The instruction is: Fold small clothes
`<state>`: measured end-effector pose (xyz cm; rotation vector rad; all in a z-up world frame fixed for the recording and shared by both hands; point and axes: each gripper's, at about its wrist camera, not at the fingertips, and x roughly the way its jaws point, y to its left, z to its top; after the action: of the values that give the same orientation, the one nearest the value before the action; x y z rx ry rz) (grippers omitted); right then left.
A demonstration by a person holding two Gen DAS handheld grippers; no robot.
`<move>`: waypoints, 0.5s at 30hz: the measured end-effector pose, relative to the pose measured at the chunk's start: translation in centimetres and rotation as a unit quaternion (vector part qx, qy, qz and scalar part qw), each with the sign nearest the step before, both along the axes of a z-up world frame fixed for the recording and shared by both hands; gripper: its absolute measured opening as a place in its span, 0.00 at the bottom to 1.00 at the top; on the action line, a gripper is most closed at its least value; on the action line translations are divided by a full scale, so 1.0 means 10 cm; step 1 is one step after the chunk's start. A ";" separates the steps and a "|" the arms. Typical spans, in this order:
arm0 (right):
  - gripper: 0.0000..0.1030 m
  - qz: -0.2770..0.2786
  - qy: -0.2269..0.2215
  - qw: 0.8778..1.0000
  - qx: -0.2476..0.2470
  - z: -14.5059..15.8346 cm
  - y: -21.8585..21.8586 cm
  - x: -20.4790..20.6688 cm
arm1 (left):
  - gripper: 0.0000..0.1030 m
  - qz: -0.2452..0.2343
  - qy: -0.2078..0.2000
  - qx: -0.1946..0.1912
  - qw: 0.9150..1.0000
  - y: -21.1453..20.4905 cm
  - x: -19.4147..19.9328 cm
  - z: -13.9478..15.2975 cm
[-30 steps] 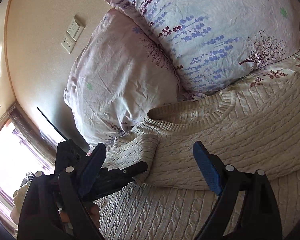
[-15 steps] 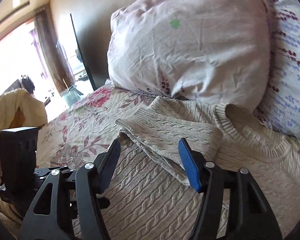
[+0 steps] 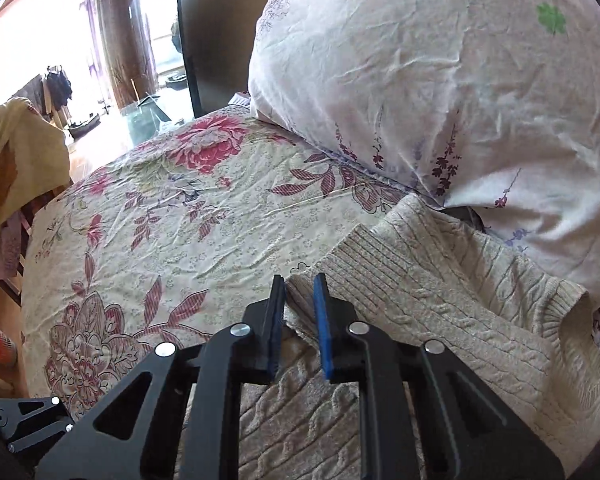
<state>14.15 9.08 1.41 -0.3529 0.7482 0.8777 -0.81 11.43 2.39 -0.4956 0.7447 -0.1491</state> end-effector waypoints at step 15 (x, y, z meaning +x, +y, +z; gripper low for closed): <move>0.03 -0.342 -0.034 0.903 0.257 0.53 -2.88 -0.03 | 0.79 -0.022 -0.017 -0.004 1.000 -0.10 0.12 0.01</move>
<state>13.81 -19.68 6.66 0.3437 0.4917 0.3582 0.35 10.41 2.49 -0.4844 0.7217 -0.2007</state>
